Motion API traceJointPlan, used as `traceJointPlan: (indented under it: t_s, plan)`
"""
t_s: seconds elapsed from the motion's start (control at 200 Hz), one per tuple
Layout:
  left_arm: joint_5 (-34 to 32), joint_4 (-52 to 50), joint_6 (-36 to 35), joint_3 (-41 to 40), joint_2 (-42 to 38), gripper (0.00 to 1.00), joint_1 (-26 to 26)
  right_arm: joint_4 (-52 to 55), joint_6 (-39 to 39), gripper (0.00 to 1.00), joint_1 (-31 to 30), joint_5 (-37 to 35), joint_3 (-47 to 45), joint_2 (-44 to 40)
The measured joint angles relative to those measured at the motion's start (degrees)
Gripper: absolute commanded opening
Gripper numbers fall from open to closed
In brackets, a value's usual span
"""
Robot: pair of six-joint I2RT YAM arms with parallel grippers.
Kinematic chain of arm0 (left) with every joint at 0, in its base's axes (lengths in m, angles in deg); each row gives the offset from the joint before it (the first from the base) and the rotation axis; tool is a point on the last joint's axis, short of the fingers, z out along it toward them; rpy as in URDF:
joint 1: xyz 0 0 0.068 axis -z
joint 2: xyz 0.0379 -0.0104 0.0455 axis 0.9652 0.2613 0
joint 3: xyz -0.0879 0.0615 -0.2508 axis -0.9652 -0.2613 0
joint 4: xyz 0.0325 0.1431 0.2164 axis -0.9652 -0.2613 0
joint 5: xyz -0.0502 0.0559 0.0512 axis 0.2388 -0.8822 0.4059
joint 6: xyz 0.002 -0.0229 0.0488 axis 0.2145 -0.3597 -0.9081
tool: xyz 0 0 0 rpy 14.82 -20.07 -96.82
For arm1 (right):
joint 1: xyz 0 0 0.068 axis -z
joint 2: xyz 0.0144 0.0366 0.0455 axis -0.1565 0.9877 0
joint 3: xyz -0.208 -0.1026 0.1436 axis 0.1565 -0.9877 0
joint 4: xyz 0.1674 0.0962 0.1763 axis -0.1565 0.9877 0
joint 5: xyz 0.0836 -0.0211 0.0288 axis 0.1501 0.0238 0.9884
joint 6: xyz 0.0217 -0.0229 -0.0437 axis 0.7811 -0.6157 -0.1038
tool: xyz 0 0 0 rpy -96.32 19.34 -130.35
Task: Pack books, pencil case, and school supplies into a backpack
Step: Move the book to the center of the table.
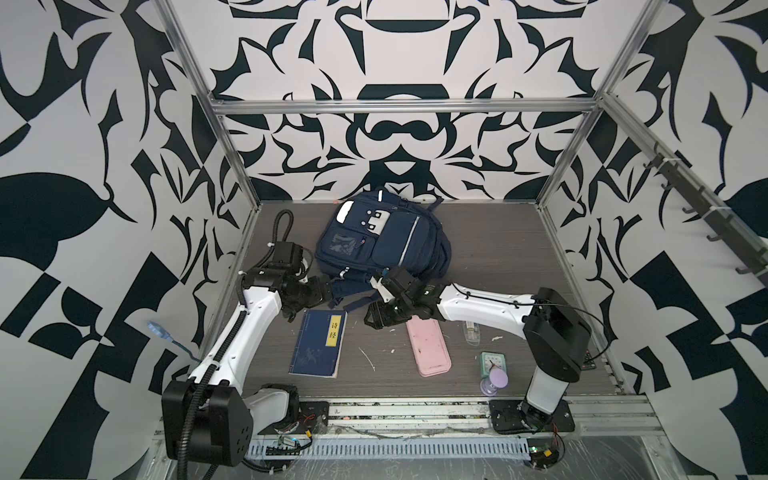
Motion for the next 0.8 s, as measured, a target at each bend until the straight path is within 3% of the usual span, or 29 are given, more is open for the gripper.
traceJointPlan:
  t_s: [0.395, 0.61, 0.8]
  plan:
    - [-0.15, 1.49, 6.08, -7.26, -2.51, 0.99, -4.20, 0.70, -1.22, 0.61, -3.28, 1.03, 3.45, 6.47]
    - [2.19, 7.50, 11.85, -15.78, -1.86, 0.97, -7.39, 1.62, -1.92, 0.60, -4.15, 1.57, 7.72, 11.08]
    - [0.44, 11.61, 13.77, -19.30, -1.20, 0.97, -9.60, 1.92, -2.51, 0.60, -4.42, 1.81, 9.09, 12.46]
